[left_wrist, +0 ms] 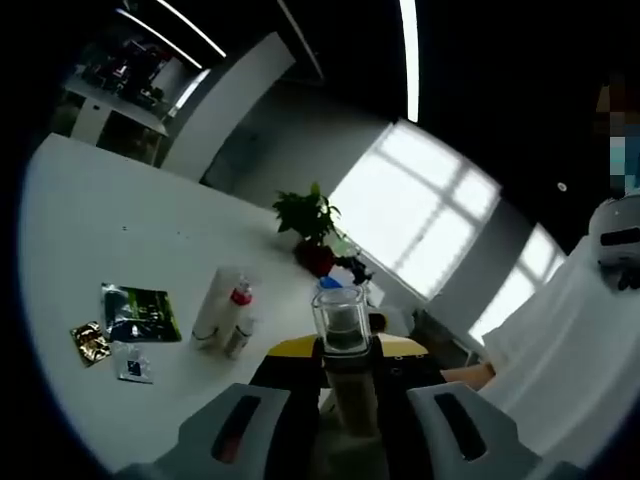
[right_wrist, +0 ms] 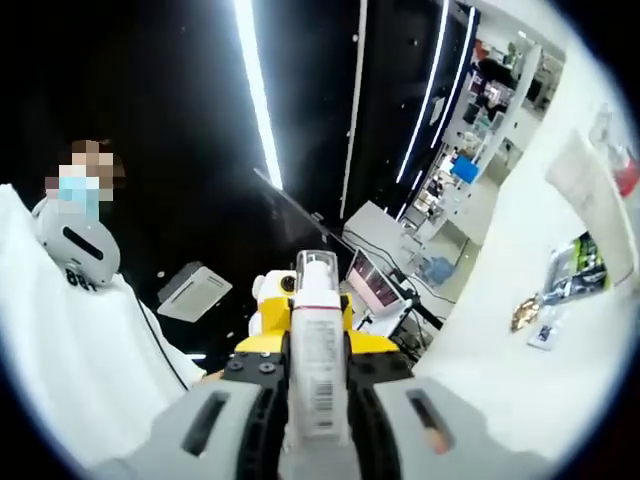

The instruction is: Arrange the skincare products in the storage area until every visible bottle or jar stands upright without overlapping.

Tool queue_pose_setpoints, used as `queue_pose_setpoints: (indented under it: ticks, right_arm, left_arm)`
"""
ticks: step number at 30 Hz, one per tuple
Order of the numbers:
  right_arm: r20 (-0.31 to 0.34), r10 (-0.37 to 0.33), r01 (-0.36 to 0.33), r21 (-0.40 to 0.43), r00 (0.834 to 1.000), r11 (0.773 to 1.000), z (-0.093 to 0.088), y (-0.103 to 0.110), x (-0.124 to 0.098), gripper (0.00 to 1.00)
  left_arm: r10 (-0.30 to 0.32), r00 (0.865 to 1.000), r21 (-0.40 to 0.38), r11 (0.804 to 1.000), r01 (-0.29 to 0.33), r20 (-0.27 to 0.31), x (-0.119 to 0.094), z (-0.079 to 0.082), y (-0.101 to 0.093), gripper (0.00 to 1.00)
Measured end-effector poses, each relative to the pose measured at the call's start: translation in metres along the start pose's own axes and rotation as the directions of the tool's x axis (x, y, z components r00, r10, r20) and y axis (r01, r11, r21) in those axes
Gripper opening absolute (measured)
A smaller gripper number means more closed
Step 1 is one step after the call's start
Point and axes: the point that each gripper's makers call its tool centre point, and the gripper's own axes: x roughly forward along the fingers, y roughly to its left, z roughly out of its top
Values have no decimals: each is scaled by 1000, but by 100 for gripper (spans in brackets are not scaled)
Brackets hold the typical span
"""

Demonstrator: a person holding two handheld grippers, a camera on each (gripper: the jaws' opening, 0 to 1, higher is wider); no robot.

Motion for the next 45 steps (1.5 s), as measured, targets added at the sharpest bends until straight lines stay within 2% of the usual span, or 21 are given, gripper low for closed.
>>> queue_pose_setpoints:
  ticks: [3,4,7,11,12,15,17,19,21,24,26,29,31,33,34,36,39,40,41,42,45]
  right_arm:
    - [-72,-89,80,-116,993,990,-1,-3,-1,24]
    - [-114,-127,104,-192,985,976,-3,-5,0,25]
    - [-199,-204,131,-328,959,935,-7,-6,1,26]
    - [-203,-302,189,-439,931,878,-1,-8,0,27]
    - [-186,-336,212,-483,923,850,3,-10,-1,26]
    - [-199,-381,217,-556,903,803,3,-8,-5,25]
    - [-183,-394,229,-571,901,789,3,-5,-5,25]
    - [-168,-396,235,-578,903,781,4,-4,-6,24]
    - [-154,-406,240,-602,901,761,6,-3,-6,24]
    - [-154,-424,238,-636,892,734,6,-1,-6,25]
    - [-173,-453,236,-665,874,709,2,-5,-9,25]
    - [-149,-466,261,-663,872,701,4,-7,-9,24]
    - [-123,-495,302,-660,860,688,7,-11,-12,23]
    - [-98,-535,335,-682,839,650,11,-16,-15,23]
    - [-96,-543,339,-687,834,643,11,-16,-16,23]
    - [-96,-580,350,-715,809,606,10,-22,-22,23]
    - [-84,-578,363,-703,812,611,12,-23,-25,23]
    - [-90,-590,360,-714,803,600,12,-24,-28,23]
    - [-84,-589,363,-716,804,596,12,-24,-28,23]
    - [-84,-591,366,-713,802,598,12,-27,-28,23]
    - [-70,-603,387,-707,795,592,14,-34,-30,23]
  left_arm:
    - [20,1000,33,999,-19,-18,3,0,1,15]
    - [16,1000,36,999,-15,-22,5,0,-1,15]
    - [43,996,131,991,-33,-75,10,-3,-1,15]
    - [78,989,235,971,-46,-129,15,-6,-3,15]
    - [90,984,278,960,-45,-151,15,-8,-3,15]
    - [102,980,333,942,-40,-171,17,-10,-7,15]
    - [93,980,362,932,-24,-175,17,-10,-10,15]
    - [79,982,366,930,-12,-170,16,-9,-12,15]
    - [65,985,371,929,-1,-161,16,-7,-15,15]
    - [48,985,388,921,19,-163,15,-6,-18,15]
    - [26,987,399,916,40,-157,15,-3,-23,15]
    - [24,985,420,906,51,-172,16,-2,-23,15]
    - [22,984,454,889,60,-174,20,-2,-23,15]
    - [18,984,477,876,68,-175,24,-2,-22,15]
    - [18,984,483,872,72,-179,26,-3,-21,16]
    - [27,978,491,867,80,-207,32,-6,-18,16]
    - [75,960,533,842,84,-271,37,-17,-7,22]
    - [74,963,522,850,75,-259,39,-15,-6,23]
    - [73,958,546,832,96,-279,39,-16,-5,22]
    - [57,955,550,826,118,-291,40,-16,-7,19]
    - [61,954,550,827,116,-293,44,-16,-3,17]
